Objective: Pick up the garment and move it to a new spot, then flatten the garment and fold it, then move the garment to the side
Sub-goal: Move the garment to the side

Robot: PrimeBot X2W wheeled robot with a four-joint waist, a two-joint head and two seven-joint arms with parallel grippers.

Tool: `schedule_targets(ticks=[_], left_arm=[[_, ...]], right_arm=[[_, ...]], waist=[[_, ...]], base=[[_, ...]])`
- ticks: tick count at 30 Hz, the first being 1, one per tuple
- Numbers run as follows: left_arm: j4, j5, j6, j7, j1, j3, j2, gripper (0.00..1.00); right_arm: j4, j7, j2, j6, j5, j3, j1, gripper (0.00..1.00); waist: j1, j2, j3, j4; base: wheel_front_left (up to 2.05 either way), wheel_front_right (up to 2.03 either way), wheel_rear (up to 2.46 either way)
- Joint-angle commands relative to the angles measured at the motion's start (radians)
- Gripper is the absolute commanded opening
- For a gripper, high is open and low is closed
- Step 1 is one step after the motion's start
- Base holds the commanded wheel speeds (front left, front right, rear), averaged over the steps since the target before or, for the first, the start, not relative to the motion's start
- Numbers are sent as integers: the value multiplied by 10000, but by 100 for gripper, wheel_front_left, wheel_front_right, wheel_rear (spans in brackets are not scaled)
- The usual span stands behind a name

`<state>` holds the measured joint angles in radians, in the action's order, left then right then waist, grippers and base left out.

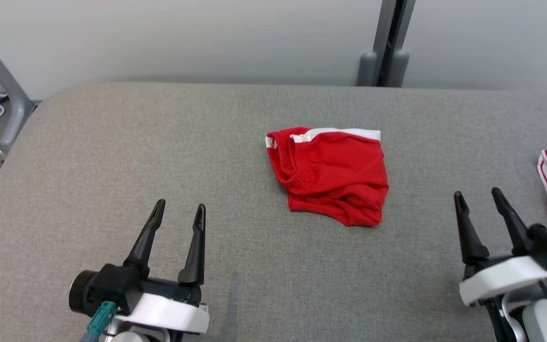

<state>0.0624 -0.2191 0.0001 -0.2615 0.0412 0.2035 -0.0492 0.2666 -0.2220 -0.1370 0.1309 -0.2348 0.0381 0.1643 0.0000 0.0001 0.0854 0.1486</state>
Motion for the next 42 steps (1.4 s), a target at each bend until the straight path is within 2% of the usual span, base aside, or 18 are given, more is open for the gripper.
schedule_targets(ticks=[1,4,12,18,25,36,37,38,39,40,41,42], left_arm=[[-35,24,6,-33,206,5,-33,100],[1,95,-63,-33,434,185,-34,100],[17,-4,49,-33,1064,676,-34,100],[64,-83,108,-33,1246,893,-33,100],[54,-206,174,-33,1422,1194,-33,100],[-4,-426,442,-33,1451,1621,-36,100],[-3,-431,441,-33,1462,1611,-33,100],[-1,-440,444,-33,1484,1607,-33,100],[2,-444,445,-33,1515,1599,-33,100],[4,-445,450,-33,1547,1596,-33,100],[3,-433,457,-33,1573,1598,-33,100],[4,-420,461,-33,1589,1603,-34,100]], right_arm=[[26,137,-135,-5,-30,115,245,100],[317,687,-130,-5,-790,380,698,100],[1294,2800,-800,-5,-3476,1223,2310,100],[1986,4260,-1225,-5,-5307,1346,3258,100],[2717,5441,-1521,-5,-6540,1468,3964,100],[3514,6163,-1527,-5,-7256,2060,4656,100],[3564,6182,-1525,-5,-7269,2132,4707,94],[3616,6188,-1536,-5,-7280,2194,4755,69],[3661,6192,-1557,-5,-7266,2262,4805,36],[3711,6151,-1598,-5,-7208,2335,4856,11],[3750,6042,-1667,-5,-7111,2431,4907,0],[3748,5929,-1740,-5,-7011,2553,4968,0]], waist=[[0,-1,218,22],[0,-1,578,126],[0,-1,1537,671],[0,-1,2025,1052],[0,-1,2339,1455],[0,-1,2528,2007],[0,-1,2535,2033],[0,-1,2542,2056],[0,-1,2548,2074],[0,-1,2553,2086],[0,-1,2559,2095],[0,-1,2560,2100]], base=[[0,0,0],[0,0,0],[0,0,0],[0,0,0],[0,0,0],[0,0,0],[0,0,0],[0,0,0],[0,0,0],[0,0,0],[0,0,0],[0,0,0]])
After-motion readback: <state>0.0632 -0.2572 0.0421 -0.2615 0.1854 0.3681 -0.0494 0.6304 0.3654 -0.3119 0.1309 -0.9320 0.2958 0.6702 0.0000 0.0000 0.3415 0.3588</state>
